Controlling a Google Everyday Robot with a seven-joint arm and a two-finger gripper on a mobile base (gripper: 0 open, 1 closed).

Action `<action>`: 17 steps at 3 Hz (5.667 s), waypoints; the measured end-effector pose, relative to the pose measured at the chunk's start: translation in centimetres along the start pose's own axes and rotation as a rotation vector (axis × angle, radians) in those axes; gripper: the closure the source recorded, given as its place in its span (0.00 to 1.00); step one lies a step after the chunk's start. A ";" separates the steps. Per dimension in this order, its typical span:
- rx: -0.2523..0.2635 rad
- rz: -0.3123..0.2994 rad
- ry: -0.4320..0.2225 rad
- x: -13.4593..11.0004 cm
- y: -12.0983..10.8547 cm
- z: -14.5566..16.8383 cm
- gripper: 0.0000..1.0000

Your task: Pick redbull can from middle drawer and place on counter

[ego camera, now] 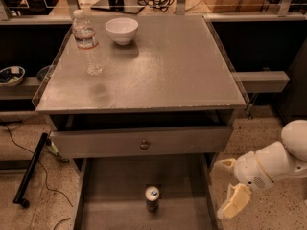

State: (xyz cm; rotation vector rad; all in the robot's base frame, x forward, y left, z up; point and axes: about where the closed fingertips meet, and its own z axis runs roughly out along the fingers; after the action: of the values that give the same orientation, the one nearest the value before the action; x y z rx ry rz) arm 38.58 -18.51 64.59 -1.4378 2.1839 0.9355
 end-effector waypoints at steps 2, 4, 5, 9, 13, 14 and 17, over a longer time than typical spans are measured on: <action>-0.021 0.007 -0.040 0.5 -0.1 0.3 0.00; -0.088 0.015 -0.213 2.3 -1.3 0.6 0.00; -0.092 0.025 -0.222 2.5 -1.7 1.0 0.00; -0.181 0.018 -0.236 1.2 -4.2 6.9 0.00; -0.174 0.038 -0.385 4.9 -4.1 7.8 0.00; -0.185 0.031 -0.425 4.2 -5.6 9.7 0.00; -0.264 -0.006 -0.486 2.7 -6.0 14.5 0.00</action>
Offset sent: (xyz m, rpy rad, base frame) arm -0.0032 -0.0072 -0.0095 0.0981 0.0119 -0.0195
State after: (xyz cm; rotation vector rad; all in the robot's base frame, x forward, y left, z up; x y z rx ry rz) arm 42.09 -11.81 50.62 -1.1608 1.7455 1.4402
